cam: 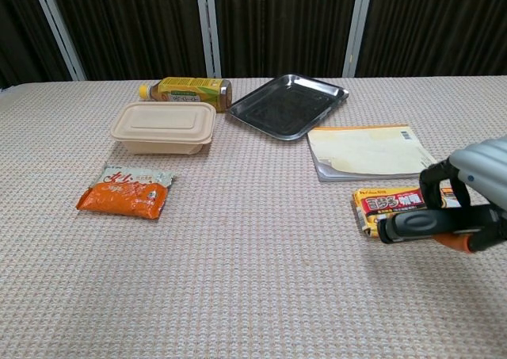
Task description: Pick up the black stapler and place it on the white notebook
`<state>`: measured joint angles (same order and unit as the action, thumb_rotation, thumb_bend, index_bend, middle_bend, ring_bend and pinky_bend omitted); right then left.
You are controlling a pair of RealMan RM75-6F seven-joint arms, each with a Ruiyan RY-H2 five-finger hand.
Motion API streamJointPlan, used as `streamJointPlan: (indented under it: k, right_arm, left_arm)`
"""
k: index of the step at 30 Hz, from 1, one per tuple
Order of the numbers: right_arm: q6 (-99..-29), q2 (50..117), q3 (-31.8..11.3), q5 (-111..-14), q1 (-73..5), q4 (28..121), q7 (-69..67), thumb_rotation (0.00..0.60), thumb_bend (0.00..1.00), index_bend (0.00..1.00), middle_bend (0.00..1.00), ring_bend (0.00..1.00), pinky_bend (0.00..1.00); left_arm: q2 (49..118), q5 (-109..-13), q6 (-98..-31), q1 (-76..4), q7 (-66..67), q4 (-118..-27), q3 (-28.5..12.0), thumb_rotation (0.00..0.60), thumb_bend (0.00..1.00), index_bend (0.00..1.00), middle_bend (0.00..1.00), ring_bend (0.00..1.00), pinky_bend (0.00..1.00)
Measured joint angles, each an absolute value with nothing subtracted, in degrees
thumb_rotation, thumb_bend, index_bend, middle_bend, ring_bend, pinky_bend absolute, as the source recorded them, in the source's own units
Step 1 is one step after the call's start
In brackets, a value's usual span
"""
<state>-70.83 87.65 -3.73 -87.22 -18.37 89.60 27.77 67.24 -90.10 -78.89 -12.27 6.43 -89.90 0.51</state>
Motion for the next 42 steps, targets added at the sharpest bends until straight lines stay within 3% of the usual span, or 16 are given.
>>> streamJointPlan:
  k: [15,42]
  right_arm:
    - [-57.13,86.19,-13.17,-75.95,-29.97,87.87,21.92,0.6,0.29,0.65,0.52,0.59,0.7]
    - [-41.46,94.8,-19.07,-68.44,-46.71,59.41,6.15,0.6,0.29,0.65,0.52,0.59,0.7]
  left_arm:
    - [68.43,-87.61,-77.36,-12.56,9.5,-90.3,-0.12,0.6,0.3,0.0,0.0,0.0,0.05]
    - [71.0,-77.1,-72.14,-14.3,13.73,-88.18,-3.67,0.6,0.3,0.0,0.0,0.0,0.06]
